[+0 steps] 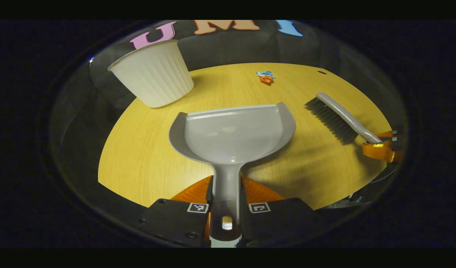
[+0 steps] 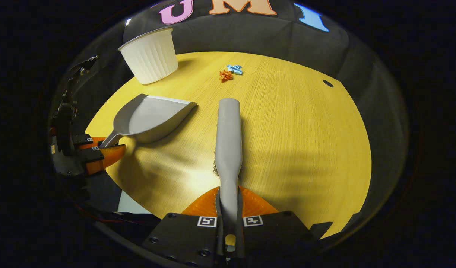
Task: Pick up the small broom and dustpan from the desktop, sweep the trash into the dustpan with the broom, and then empty the trash into the garbage bin.
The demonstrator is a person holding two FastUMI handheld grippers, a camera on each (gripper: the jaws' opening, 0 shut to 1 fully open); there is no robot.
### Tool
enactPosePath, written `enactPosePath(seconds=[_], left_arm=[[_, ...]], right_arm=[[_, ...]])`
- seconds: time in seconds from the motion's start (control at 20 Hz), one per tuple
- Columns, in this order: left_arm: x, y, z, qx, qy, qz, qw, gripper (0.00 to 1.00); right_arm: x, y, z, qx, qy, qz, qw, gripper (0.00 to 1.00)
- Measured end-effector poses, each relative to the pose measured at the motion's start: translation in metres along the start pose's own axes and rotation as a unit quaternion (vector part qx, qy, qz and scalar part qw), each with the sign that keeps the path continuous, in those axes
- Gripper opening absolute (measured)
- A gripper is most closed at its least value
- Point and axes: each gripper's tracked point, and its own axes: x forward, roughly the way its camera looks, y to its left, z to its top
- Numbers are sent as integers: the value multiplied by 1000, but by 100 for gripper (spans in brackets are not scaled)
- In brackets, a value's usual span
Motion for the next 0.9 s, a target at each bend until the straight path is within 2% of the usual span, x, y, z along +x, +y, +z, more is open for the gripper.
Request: enactPosePath(seconds=[0.1, 0.15, 0.4, 0.65, 0.9], left_arm=[[3, 1, 8, 4, -8, -8, 1000, 20], [7, 1, 18, 9, -15, -15, 1000, 20], [14, -11, 65, 28, -56, -44, 997, 20], [25, -20, 101, 64, -71, -61, 994, 20], [34, -28, 107, 78, -63, -73, 992, 19]], right_arm=[[-4, -5, 11, 10, -23, -9, 1000, 10], [-6, -10, 13, 10, -20, -11, 1000, 7], [-2, -36, 50, 23, -47, -28, 998, 6], [15, -72, 125, 11, -74, -52, 996, 7], [51, -97, 208, -36, -92, -66, 993, 6]])
